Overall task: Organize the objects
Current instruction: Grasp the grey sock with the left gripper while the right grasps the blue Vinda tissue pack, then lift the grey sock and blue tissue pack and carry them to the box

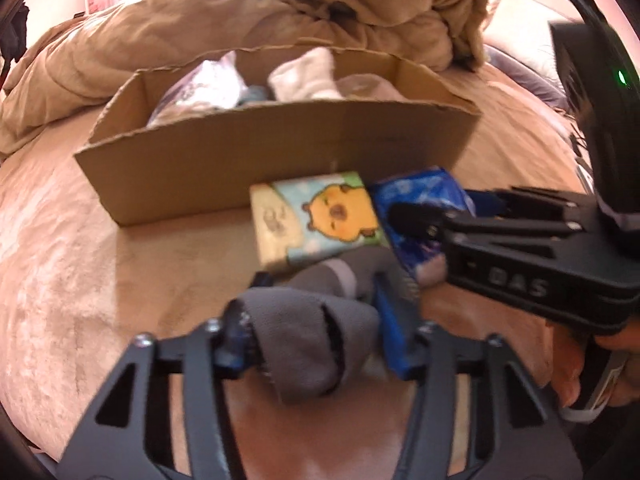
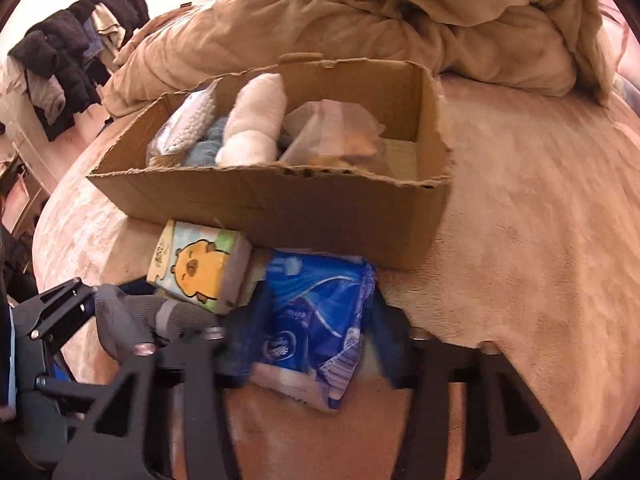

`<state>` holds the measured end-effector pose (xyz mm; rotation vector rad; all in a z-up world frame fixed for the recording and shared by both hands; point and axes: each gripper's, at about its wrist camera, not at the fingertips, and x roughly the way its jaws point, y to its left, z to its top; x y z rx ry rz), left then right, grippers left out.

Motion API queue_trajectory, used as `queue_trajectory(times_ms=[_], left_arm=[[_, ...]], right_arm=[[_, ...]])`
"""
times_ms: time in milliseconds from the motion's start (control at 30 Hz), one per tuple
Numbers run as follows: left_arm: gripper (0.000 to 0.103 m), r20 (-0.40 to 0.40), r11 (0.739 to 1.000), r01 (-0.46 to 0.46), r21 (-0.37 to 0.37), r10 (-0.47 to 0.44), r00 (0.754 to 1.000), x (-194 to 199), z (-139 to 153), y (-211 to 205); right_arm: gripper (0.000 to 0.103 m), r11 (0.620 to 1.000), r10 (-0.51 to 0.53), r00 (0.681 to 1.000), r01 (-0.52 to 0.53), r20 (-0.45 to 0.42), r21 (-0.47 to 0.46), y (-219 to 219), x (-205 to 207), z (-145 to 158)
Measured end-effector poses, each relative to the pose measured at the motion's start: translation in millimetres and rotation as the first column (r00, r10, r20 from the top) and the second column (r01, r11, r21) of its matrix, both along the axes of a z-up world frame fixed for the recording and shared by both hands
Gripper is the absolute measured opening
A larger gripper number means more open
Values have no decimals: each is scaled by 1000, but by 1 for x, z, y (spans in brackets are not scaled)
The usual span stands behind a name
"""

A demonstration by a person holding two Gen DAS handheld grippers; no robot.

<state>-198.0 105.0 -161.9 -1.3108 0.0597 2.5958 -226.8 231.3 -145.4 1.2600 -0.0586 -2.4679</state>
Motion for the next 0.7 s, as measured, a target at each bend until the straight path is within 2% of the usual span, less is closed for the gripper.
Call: queue_trajectory(times_ms=[67,267,467,700], left_arm=[[33,1,1000,7,14,-7,1000,4,2,2],[27,2,999,2,46,-2,1000,20,13,-5],[27,-20,997,-22,68,24,1000,39,33,-20],[27,-84,995,-41,95,49,995,66,80,-38]], right_arm=[[32,1000,11,1000,-10,-21,26,-6,5,2],[22,999,-24,999,26,-43,45,0,15,15],[21,996,-68,994,73,-90,50,15,33,46],[21,994,-100,984,104,-148,20,22,62,92]])
